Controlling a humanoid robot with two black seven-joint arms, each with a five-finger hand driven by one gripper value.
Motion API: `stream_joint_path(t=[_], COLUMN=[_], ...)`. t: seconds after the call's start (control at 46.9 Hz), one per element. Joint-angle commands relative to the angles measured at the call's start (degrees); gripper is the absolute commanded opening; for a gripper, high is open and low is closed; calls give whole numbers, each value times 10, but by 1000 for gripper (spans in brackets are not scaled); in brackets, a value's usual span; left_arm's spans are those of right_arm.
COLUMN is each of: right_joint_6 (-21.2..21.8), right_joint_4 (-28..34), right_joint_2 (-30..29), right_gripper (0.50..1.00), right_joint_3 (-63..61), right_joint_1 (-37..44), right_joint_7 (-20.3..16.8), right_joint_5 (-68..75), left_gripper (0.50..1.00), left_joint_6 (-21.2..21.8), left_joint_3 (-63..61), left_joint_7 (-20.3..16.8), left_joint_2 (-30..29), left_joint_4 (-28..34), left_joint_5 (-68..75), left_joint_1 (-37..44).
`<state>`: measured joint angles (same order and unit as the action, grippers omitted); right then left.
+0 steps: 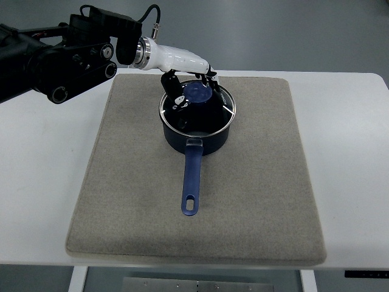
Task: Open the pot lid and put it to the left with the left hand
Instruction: 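Close the left hand fingers around the blue lid knob, then lift the glass lid off the saucepan with the left hand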
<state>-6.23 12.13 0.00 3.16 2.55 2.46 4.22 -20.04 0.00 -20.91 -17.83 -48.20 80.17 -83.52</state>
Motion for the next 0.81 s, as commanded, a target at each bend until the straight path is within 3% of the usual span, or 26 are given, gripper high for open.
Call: stream_joint_path(t=[0.0,0.213,0.426,0.789], right_joint_6=[0,0,0,0], right_joint_4=[0,0,0,0], right_joint_2=[0,0,0,0], right_gripper=[915,915,915,915], right_joint_3=[0,0,0,-1], right_joint_1=[0,0,0,0], right_joint_7=[0,0,0,0], right_joint_5=[0,0,0,0], left_gripper=[767,658,503,500], left_joint_6=[0,0,0,0], left_joint_3=[0,0,0,1], left_joint_7=[0,0,0,0], left_joint_2=[0,1,1,1], left_joint_4=[0,-1,-3,-5], left_joint_5=[0,7,31,32], left_joint_1=[-1,-2,-2,-4])
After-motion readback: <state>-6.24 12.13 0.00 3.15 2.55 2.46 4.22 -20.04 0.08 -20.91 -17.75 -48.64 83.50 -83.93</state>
